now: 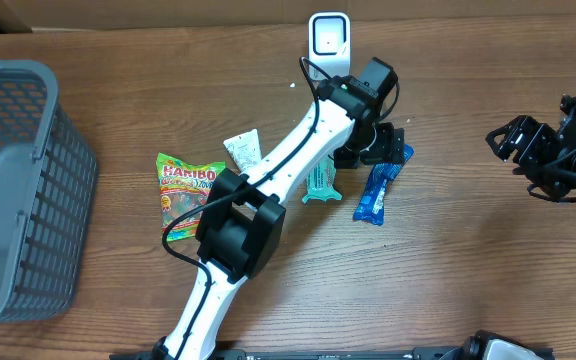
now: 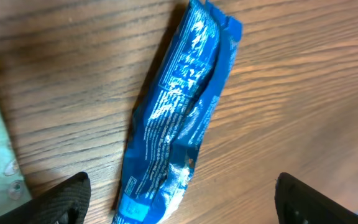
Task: Scan the item barcode
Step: 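Carry the blue bar over and drop it right of the green pack, then lower the right gripper onto the blue bar and grasp it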
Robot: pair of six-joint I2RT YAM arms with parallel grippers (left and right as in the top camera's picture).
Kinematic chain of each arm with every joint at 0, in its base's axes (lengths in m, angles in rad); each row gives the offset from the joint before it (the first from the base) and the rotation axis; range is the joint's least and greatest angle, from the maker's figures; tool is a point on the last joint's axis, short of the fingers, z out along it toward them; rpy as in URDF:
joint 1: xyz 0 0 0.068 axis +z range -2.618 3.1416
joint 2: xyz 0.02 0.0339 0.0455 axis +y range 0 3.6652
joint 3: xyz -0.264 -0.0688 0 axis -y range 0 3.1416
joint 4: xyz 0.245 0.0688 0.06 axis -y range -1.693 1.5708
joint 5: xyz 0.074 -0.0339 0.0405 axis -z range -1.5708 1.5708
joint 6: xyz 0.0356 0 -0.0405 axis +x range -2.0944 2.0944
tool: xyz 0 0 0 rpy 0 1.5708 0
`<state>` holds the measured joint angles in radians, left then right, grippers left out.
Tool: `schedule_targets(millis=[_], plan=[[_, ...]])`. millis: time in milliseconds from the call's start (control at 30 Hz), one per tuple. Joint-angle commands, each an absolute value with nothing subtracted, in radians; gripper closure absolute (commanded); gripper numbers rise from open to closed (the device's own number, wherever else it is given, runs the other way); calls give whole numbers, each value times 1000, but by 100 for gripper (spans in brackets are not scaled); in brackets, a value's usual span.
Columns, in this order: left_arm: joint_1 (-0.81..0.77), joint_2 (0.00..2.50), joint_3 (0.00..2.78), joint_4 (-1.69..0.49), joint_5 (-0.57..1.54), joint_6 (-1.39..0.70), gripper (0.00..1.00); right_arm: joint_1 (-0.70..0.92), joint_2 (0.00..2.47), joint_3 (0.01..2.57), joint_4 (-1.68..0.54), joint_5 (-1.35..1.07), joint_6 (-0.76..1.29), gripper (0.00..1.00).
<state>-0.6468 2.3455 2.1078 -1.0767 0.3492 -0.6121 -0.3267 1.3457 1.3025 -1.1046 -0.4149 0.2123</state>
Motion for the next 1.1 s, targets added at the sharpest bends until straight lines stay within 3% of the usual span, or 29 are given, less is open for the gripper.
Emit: schedule_targets(millis=[0, 267, 367, 633, 867, 933, 1067], plan=[[-589, 2297, 2257, -1131, 389, -510, 19, -329, 1333, 1329, -1123, -421, 205, 10], [-472, 2189, 2564, -1306, 202, -382, 23, -318, 1436, 1293, -1108, -524, 205, 10], [-419, 2136, 2589, -1353, 97, -381, 22, -255, 1537, 1269, -1036, -568, 205, 18], [-341, 2129, 2589, -1487, -127, -375, 21, -6, 1757, 1269, -625, -514, 405, 23], [-309, 2124, 2589, -1546, -263, -373, 12, 141, 1891, 1269, -503, -446, 492, 24], [-296, 2124, 2589, -1553, -262, -373, 0, 159, 1914, 1269, -509, -429, 492, 25], [-287, 2124, 2589, -1546, -262, -373, 0, 163, 1941, 1269, -583, -347, 499, 30]])
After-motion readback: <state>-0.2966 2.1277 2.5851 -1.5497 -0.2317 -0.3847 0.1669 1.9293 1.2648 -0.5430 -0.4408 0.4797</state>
